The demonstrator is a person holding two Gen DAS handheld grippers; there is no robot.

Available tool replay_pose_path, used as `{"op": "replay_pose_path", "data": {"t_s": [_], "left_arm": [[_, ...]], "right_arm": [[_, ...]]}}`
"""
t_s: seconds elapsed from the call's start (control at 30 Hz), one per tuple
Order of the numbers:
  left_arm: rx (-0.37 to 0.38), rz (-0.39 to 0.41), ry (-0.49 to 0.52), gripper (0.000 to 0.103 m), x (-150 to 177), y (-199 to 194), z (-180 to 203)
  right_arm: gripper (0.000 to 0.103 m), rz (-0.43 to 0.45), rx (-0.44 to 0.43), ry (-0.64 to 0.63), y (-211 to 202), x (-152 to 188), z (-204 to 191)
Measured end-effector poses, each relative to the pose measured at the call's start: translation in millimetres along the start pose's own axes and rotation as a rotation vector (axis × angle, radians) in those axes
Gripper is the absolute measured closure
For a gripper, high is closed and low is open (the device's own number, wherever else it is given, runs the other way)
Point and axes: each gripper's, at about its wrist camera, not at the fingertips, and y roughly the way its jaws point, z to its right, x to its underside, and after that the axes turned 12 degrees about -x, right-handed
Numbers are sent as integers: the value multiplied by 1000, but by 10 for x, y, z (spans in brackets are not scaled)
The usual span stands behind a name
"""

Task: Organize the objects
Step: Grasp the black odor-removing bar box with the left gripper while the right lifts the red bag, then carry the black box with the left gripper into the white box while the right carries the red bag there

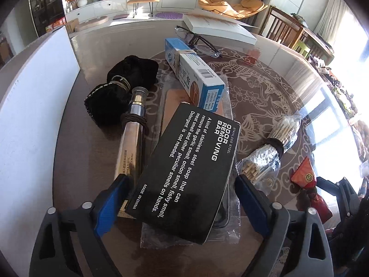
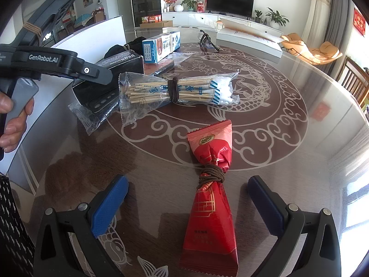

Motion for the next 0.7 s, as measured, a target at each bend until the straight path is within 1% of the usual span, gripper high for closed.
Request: {"op": "replay_pose_path", "data": {"t_s": [0.03,0.1,0.2,0.23,0.3,0.33,0.37,0.4,0.43,0.47,0.5,0.53,0.6,0.67,0.7], "left_arm": [[-5,26,14,43,7,-24,28],[-4,55,-12,45,65,-84,13],[1,84,-85,45,290,-218,-90],[7,89,-112,45,383,-274,-139],[25,102,-154,45,564,-402,-233],[34,111,-169,45,636,-463,-267],[42,122,-181,45,703,-530,-295],[49,132,-191,45,757,-594,-318],[54,143,-198,45,802,-651,-324],[57,154,-204,45,847,-721,-343],[58,166,-208,45,876,-785,-346],[57,179,-209,45,907,-856,-356],[56,209,-216,45,979,-1026,-410],[61,239,-235,45,1041,-1213,-507],[63,252,-249,45,1078,-1304,-596]], "right_arm": [[0,0,0,0,1,0,0],[0,0,-2,1,-2,-3,5],[0,6,-15,8,-10,-9,22],[0,5,-51,11,-25,-18,48],[1,-30,-141,34,-53,-93,151],[10,-53,-174,56,-64,-139,212],[17,-70,-188,74,-79,-186,263],[35,-90,-179,75,-82,-232,295],[56,-118,-150,53,-70,-270,290],[72,-145,-108,9,-50,-297,255],[81,-167,-68,-35,-33,-308,210],[81,-181,-55,-64,-28,-309,174],[82,-201,-55,-88,-49,-301,133],[82,-175,-63,-77,-176,-307,116],[82,-152,-80,-59,-266,-341,107]]}}
